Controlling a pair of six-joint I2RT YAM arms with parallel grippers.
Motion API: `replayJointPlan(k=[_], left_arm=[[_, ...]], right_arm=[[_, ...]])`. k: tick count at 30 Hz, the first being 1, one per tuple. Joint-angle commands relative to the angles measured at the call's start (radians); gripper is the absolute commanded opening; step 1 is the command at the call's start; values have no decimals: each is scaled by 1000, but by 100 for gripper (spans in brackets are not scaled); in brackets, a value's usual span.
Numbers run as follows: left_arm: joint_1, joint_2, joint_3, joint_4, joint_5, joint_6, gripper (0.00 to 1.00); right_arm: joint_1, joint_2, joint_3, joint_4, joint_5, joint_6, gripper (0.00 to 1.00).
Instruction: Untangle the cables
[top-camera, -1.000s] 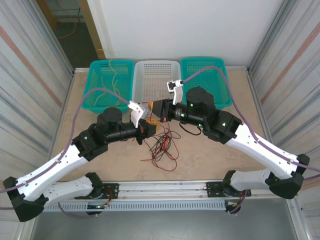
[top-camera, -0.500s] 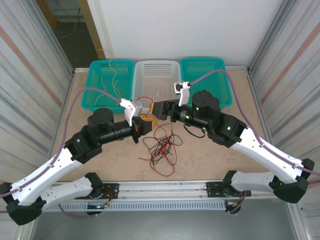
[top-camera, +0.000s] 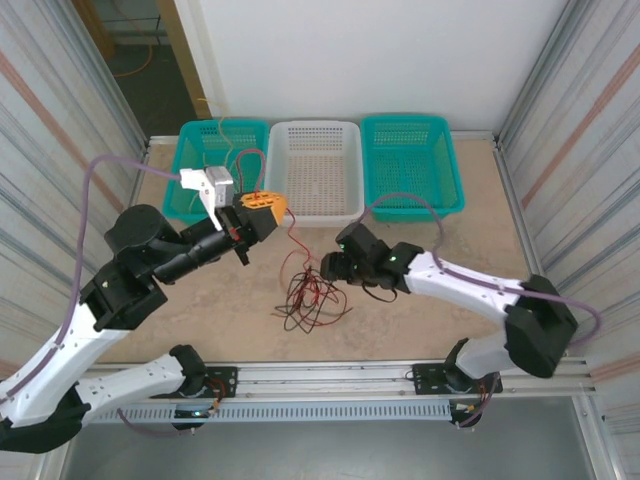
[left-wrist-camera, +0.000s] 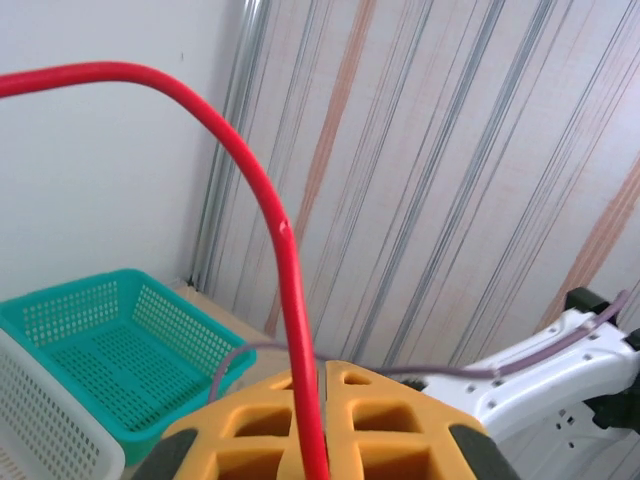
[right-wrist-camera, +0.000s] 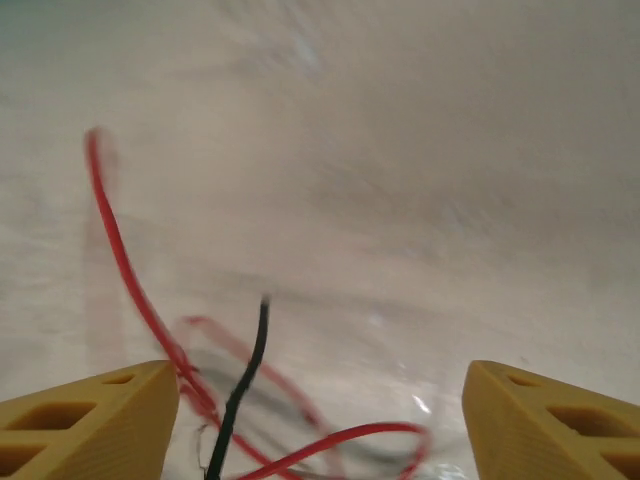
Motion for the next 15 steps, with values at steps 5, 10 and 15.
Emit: replayJointPlan(k=[5, 10, 15], left_arm=[[3, -1, 91, -21, -59, 48, 0], [4, 11, 83, -69, -140, 71, 0], [9, 23, 55, -49, -144, 63, 0]], right_arm=[[-77, 76, -48, -42, -23, 104, 56], [-26, -92, -34, -15, 63, 21, 61], [154, -268, 56, -17, 269, -146, 81]])
